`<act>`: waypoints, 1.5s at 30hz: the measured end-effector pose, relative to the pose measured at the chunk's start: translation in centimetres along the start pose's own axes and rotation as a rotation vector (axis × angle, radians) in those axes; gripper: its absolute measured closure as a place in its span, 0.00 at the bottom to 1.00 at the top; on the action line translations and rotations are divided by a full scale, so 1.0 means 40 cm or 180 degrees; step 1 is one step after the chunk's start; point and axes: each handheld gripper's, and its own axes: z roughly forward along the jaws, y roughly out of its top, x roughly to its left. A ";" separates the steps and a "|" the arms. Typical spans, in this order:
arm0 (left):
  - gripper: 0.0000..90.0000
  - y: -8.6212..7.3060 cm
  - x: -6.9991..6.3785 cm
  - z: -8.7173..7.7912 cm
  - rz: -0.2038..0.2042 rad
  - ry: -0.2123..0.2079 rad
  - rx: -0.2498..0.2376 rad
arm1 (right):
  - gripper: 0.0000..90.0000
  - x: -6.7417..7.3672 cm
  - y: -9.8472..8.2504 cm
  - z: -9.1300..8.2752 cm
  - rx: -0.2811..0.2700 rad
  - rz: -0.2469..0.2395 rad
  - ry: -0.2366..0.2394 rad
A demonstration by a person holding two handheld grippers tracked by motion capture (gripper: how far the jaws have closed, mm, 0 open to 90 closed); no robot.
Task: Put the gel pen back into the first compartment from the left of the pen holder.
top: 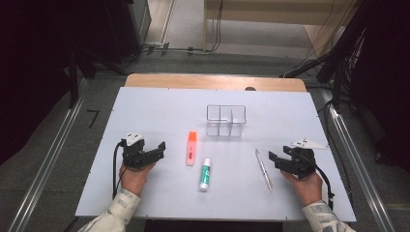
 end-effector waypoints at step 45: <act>0.20 -0.003 0.001 0.004 0.0001 0.0003 0.0018 | 0.37 0.032 -0.004 0.017 0.0101 -0.0089 0.0065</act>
